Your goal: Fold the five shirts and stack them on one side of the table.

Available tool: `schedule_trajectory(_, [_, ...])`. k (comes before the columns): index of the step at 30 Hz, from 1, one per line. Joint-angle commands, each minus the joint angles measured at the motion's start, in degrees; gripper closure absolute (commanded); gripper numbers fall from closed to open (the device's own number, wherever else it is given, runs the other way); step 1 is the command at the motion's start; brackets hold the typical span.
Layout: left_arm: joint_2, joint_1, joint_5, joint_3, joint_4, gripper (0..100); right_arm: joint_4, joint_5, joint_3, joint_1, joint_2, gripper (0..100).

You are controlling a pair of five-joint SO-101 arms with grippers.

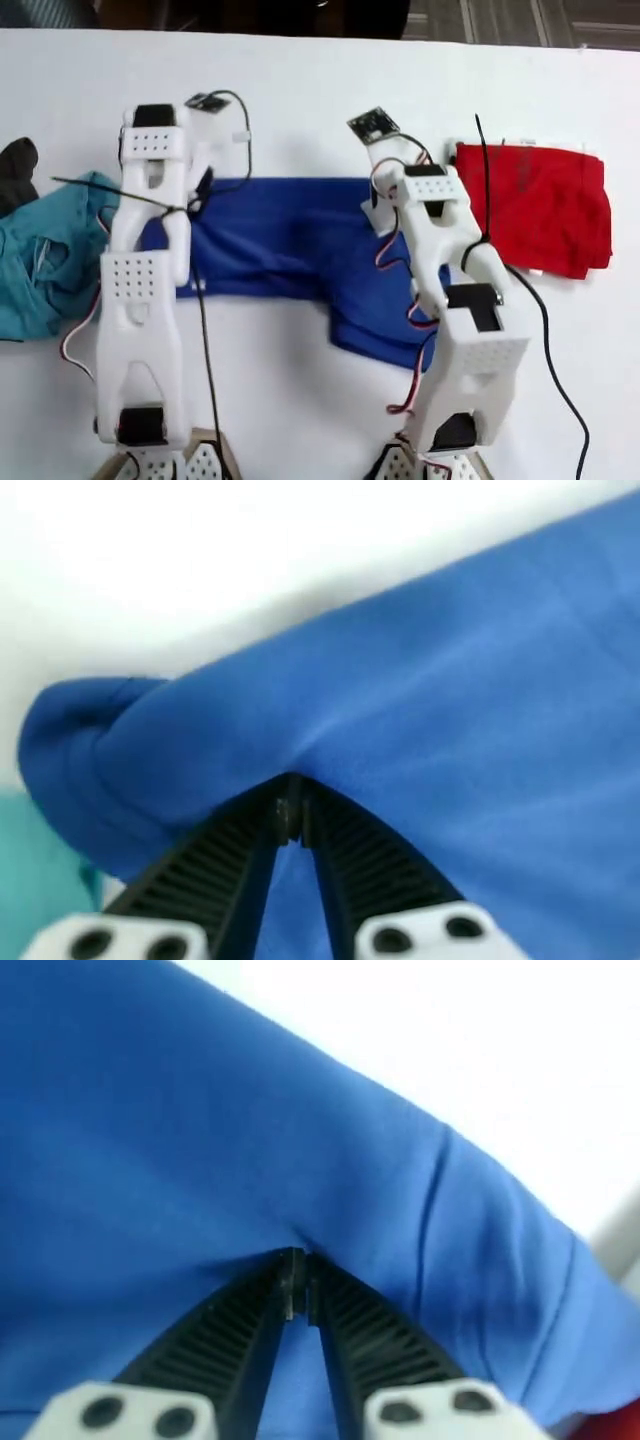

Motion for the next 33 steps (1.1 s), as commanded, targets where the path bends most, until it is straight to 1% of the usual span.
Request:
schedule_trajectory(1, [0.53, -1.41, -0.26, -6.11, 0.7, 97, 3.91, -0.53, -6.95, -0.13, 0.92, 97.8])
schedule_trajectory(5, [0.0, -1.41, -0.18, -7.96, 1.05, 97, 10.68, -0.53, -11.69, -1.63, -0.84, 97.8])
schedule_trajectory(9, [-6.07, -0.35, -0.35, -2.68, 1.14, 97, 15.08, -0.53, -12.75, -3.47, -5.14, 97.8])
schedule_trajectory(12, [-14.33, 1.85, -0.53, 6.11, 1.14, 97, 18.68, -0.53, -12.66, -4.53, -8.57, 97.8])
schedule_trajectory(15, [-23.38, 4.22, -0.7, 17.98, 0.79, 97, 23.69, -0.09, -12.4, -6.02, -11.82, 97.8])
schedule_trajectory(17, [-28.13, 5.45, -0.79, 25.63, -0.09, 97, 24.75, 0.0, -10.11, -7.08, -14.46, 97.8])
schedule_trajectory(19, [-32.35, 5.71, -0.79, 34.07, -3.34, 97, 23.78, 0.09, -5.45, -8.04, -17.8, 97.8])
schedule_trajectory(21, [-35.78, 5.36, -0.79, 42.86, -8.26, 97, 21.58, 1.14, 1.23, -9.19, -21.58, 97.8])
schedule_trajectory(26, [-45.1, 2.55, -0.88, 64.31, -21.45, 97, 10.86, 1.93, 22.86, -10.07, -33.98, 97.8])
schedule_trajectory(29, [-49.85, 1.05, -3.43, 75.03, -28.31, 97, 5.67, 2.02, 33.14, -9.8, -39.87, 97.8])
schedule_trajectory(33, [-53.27, -2.29, -4.22, 86.29, -36.4, 97, 3.38, 2.02, 41.32, -10.07, -42.86, 97.8])
